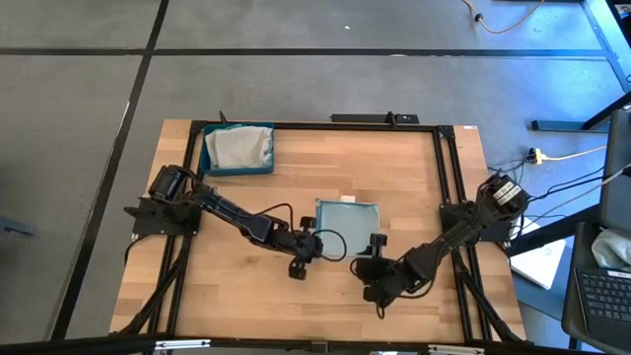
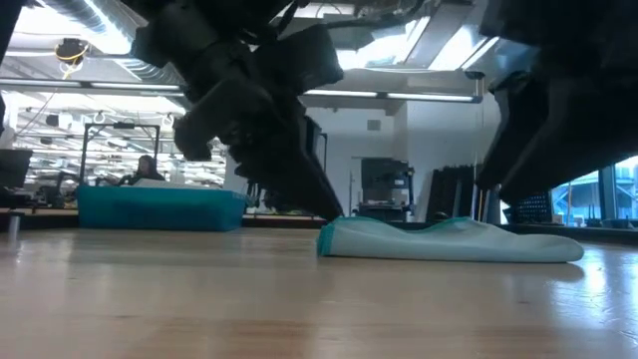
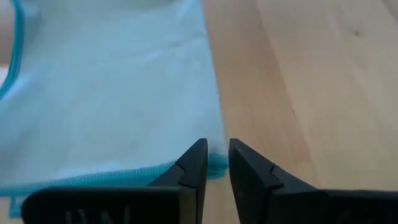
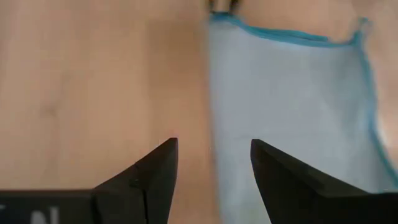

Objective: Fold microfiber towels
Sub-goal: Put the light blue towel into the blue bin

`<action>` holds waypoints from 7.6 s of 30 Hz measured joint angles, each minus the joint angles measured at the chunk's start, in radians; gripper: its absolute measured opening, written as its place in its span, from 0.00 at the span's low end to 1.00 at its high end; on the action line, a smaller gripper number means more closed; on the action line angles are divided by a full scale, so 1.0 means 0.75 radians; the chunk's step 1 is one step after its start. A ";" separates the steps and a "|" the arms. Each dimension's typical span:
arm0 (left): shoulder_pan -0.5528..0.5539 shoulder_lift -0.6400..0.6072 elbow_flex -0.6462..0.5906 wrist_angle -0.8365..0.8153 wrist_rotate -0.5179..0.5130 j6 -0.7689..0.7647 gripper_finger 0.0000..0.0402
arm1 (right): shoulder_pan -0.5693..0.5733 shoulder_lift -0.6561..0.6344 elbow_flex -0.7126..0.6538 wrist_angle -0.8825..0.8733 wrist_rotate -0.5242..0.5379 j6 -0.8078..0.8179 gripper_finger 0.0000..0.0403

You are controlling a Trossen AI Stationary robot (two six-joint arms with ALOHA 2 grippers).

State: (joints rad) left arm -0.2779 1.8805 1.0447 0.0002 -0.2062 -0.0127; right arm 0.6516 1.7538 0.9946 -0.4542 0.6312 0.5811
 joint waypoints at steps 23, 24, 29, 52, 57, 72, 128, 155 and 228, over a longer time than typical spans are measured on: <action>0.042 0.014 0.065 -0.080 0.065 0.130 0.48 | 0.082 -0.020 -0.001 0.124 0.004 0.032 0.51; 0.051 0.025 0.065 -0.085 0.090 0.106 0.48 | 0.085 -0.021 -0.001 0.124 0.005 0.032 0.51; 0.073 0.068 0.065 -0.052 0.140 0.058 0.48 | 0.099 -0.019 -0.001 0.123 0.005 0.058 0.51; 0.019 0.119 0.066 -0.035 -0.036 0.055 0.43 | 0.143 -0.019 -0.025 0.045 0.069 0.129 0.51; -0.019 0.119 0.066 -0.035 -0.114 0.055 0.34 | 0.145 -0.018 -0.124 0.057 0.042 0.220 0.51; -0.071 0.119 0.066 -0.009 -0.242 0.066 0.02 | 0.146 -0.018 -0.288 0.074 0.068 0.195 0.51; -0.222 -0.031 0.066 0.066 -0.798 0.115 0.00 | 0.130 0.051 -0.289 0.559 0.215 -0.083 0.51; -0.316 -0.255 0.066 -0.408 -1.165 0.054 0.00 | 0.064 0.180 -0.055 0.448 0.617 -0.582 0.02; 0.573 -0.826 -0.224 -2.086 -1.375 -1.473 0.00 | -1.312 0.655 1.308 0.359 -1.054 -1.727 0.03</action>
State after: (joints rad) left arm 0.1519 1.2610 0.8768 -1.5645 -1.2377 -1.1178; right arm -0.3322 2.2448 1.9759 -0.1847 -0.1595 -0.7145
